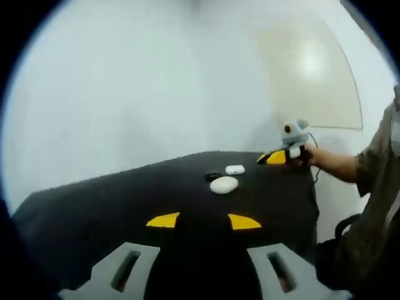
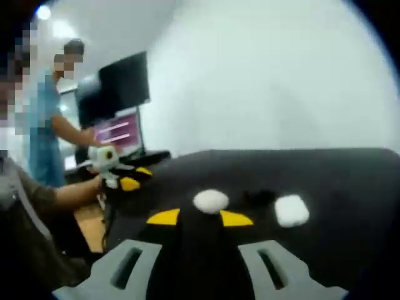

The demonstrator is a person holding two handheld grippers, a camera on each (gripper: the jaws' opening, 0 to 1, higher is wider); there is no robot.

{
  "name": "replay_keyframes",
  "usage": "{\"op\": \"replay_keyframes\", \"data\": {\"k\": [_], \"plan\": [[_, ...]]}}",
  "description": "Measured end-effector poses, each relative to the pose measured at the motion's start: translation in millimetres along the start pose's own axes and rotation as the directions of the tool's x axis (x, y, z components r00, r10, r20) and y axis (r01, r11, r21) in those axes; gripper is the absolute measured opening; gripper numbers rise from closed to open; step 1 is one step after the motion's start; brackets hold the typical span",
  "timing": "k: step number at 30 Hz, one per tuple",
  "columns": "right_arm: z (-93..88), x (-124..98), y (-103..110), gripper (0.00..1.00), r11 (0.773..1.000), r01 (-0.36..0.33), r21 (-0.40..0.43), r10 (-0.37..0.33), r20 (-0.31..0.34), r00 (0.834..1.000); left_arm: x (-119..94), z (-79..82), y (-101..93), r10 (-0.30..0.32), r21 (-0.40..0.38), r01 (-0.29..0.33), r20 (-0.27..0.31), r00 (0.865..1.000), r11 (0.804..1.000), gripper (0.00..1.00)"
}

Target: Pick up three earphones and place each one into its charging case using tactile feedback, ensure that each earphone is properly inserted and securely positioned inside the case.

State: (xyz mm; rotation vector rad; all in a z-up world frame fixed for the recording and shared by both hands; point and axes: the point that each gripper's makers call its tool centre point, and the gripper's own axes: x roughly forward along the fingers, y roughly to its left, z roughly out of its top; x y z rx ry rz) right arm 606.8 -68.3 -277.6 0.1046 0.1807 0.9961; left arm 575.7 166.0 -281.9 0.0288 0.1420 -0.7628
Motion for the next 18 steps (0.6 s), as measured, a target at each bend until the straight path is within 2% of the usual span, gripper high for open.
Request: {"op": "replay_keyframes", "data": {"k": [1,2,3,4,5,7,8,10,12,14,18], "plan": [[-4.4,2,-4,0.12,1.0,0.018,0.009,-0.018,0.004,1.0,-1,-2.7,0.3,-0.006,-0.024,0.006,-0.007,1.0,1.0,0.16],[-7.3,1,-7,0.06,0.999,0.034,0.003,-0.034,-0.006,0.999,-2,-3.4,2.5,0.003,-0.014,-0.003,-0.012,1.0,1.0,0.14],[-10.3,-1,-14,0.04,0.996,0.08,-0.048,-0.083,-0.043,0.996,-4,-4.2,3.4,0.013,-0.007,-0.014,-0.011,1.0,1.0,0.13],[-6.5,-2,-15,0.04,0.993,0.088,-0.084,-0.089,-0.012,0.996,-5,-2.1,6.2,0.03,0.003,-0.03,0.013,0.999,1.0,0.13],[-5.0,-2,-12,0.04,0.995,0.071,-0.073,-0.071,0.012,0.997,-5,-1.5,10.1,0.053,0.007,-0.053,0.028,0.998,0.999,0.13],[-6.8,-2,-13,0.04,0.997,0.058,-0.05,-0.057,0.003,0.998,-2,-2.9,12.3,0.073,0.034,-0.073,0.024,0.997,0.997,0.13],[-7.6,-1,-14,0.05,0.997,0.059,-0.047,-0.059,0.004,0.998,-1,-3.6,11.8,0.072,0.036,-0.073,0.021,0.997,0.997,0.13],[-9.1,1,-17,0.16,0.995,0.074,-0.071,-0.074,0.003,0.997,4,-13.0,12.7,0.093,0.077,-0.09,-0.029,0.995,0.993,0.15],[-11.0,4,-17,0.24,0.991,0.083,-0.105,-0.084,-0.005,0.996,7,-17.7,10.3,0.101,0.113,-0.095,-0.046,0.994,0.989,0.16],[-13.9,6,-19,0.25,0.987,0.092,-0.131,-0.096,-0.02,0.995,8,-20.4,7.3,0.097,0.14,-0.09,-0.048,0.994,0.986,0.19],[-20.9,9,-21,0.29,0.986,0.098,-0.135,-0.107,-0.058,0.993,9,-22.0,2.9,0.139,0.199,-0.123,-0.069,0.988,0.972,0.24]]}}
